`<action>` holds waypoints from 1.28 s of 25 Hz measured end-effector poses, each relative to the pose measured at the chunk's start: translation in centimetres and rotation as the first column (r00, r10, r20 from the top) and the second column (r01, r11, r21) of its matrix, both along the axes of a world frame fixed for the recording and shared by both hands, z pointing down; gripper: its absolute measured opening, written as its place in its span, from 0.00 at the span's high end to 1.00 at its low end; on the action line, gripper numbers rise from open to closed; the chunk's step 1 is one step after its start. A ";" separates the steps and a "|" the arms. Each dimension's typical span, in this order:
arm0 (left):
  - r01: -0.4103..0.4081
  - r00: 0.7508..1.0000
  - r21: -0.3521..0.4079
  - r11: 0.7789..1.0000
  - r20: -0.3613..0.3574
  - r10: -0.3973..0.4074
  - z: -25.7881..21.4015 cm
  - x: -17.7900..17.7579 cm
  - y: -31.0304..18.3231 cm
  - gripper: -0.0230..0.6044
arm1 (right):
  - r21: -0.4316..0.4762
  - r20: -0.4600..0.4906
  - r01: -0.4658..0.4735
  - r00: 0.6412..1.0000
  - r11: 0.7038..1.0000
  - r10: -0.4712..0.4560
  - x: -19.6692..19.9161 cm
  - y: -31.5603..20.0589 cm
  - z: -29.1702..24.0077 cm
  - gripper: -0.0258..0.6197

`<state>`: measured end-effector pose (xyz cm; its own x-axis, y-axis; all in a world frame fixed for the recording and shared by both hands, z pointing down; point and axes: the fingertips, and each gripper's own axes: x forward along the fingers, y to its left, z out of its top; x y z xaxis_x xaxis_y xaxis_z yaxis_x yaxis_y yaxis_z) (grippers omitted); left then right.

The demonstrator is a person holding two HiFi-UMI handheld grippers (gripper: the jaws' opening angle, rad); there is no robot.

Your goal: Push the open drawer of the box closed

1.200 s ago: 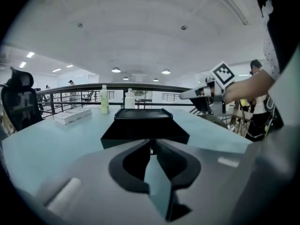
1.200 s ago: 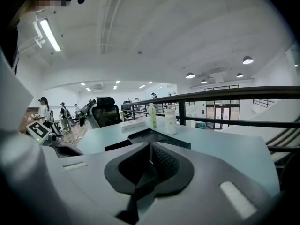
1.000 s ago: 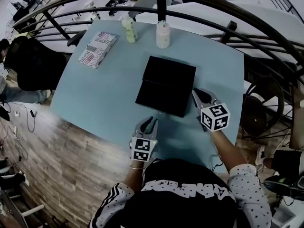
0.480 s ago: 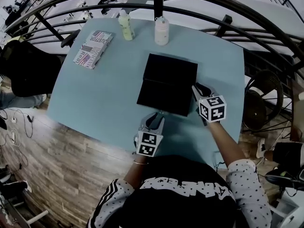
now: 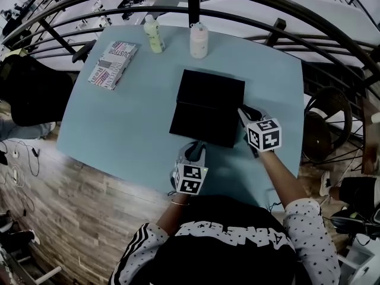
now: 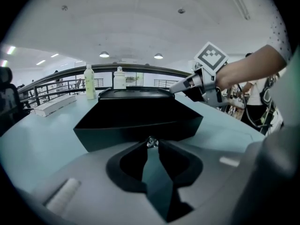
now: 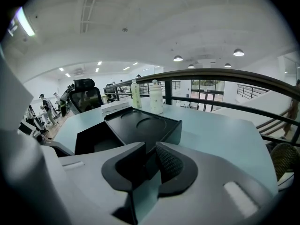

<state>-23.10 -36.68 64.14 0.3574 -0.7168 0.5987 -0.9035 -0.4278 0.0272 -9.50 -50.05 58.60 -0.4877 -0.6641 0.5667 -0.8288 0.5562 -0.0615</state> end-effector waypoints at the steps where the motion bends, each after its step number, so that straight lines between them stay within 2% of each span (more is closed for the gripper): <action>1: -0.002 1.000 0.001 1.000 0.000 0.002 0.0 0.0 0.0 0.96 | 0.000 0.001 -0.001 1.000 1.000 0.001 0.0 0.0 0.0 0.87; 10: -0.001 0.999 0.027 1.000 -0.048 0.002 -1.1 0.2 -0.2 0.96 | 0.004 -0.004 0.004 1.000 1.000 -0.004 0.0 0.1 0.0 0.88; 16: -0.007 0.998 0.016 1.000 -0.061 0.008 -1.4 0.4 -0.2 0.96 | 0.002 -0.003 0.003 1.000 1.000 -0.003 0.1 0.2 0.1 0.88; 32: -0.034 0.998 0.011 0.999 -0.051 0.035 -1.2 0.7 -1.3 0.96 | 0.008 0.005 0.005 1.000 1.000 -0.005 0.1 0.1 0.2 0.88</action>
